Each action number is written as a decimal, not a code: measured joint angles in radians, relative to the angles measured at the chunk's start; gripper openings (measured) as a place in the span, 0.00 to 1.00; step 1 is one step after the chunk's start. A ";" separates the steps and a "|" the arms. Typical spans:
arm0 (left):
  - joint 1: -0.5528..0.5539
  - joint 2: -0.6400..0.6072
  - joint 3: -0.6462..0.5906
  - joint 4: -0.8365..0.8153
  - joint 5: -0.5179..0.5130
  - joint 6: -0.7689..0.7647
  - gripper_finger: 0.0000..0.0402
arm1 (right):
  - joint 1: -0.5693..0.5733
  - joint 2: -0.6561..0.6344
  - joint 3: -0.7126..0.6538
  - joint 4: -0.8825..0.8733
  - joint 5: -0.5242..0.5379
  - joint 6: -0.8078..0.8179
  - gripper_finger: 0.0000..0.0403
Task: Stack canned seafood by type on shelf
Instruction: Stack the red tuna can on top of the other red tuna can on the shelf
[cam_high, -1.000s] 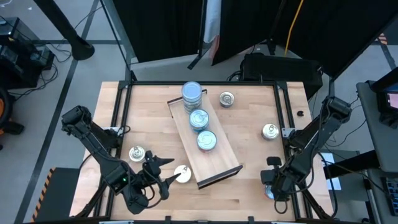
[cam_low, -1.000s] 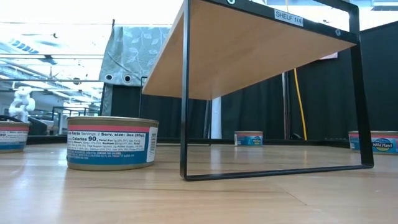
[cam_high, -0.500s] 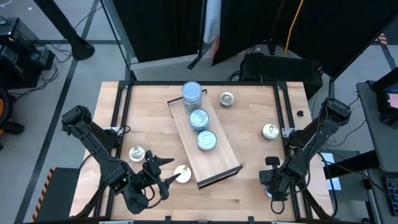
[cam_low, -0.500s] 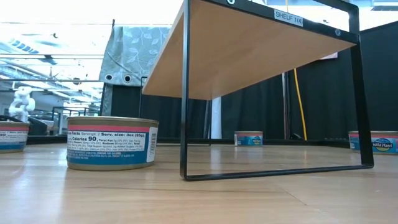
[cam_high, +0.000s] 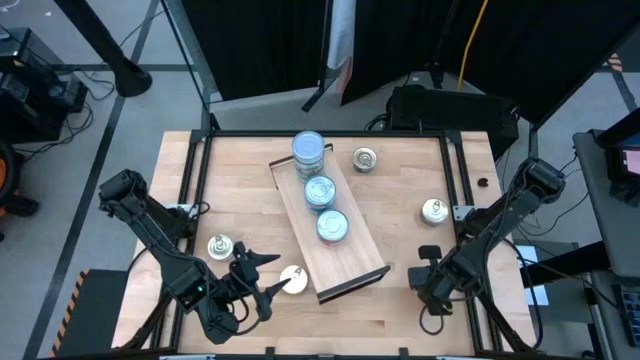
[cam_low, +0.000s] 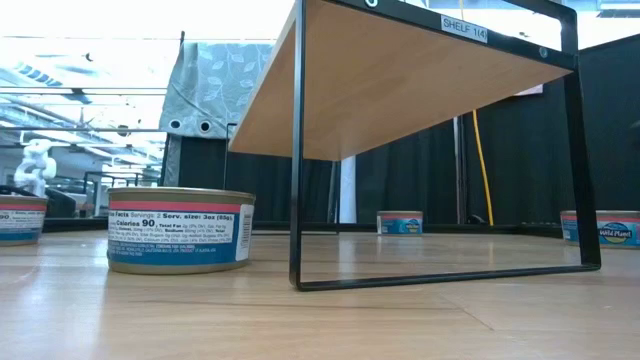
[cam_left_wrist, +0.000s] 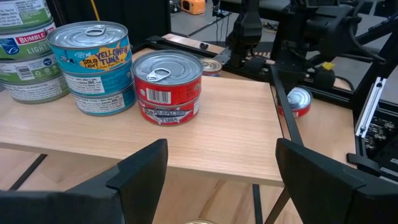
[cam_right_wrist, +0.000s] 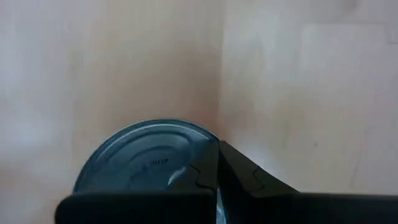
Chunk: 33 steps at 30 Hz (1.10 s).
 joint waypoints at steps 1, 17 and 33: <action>0.000 0.000 0.000 0.000 0.000 0.000 0.74 | -0.008 0.000 -0.007 0.007 0.003 -0.005 0.00; 0.000 0.000 0.000 -0.004 0.007 0.019 0.74 | -0.131 0.000 -0.110 0.091 -0.029 -0.055 0.00; -0.022 0.000 0.000 0.001 0.031 0.019 0.74 | -0.273 -0.014 -0.101 0.062 -0.004 -0.176 0.00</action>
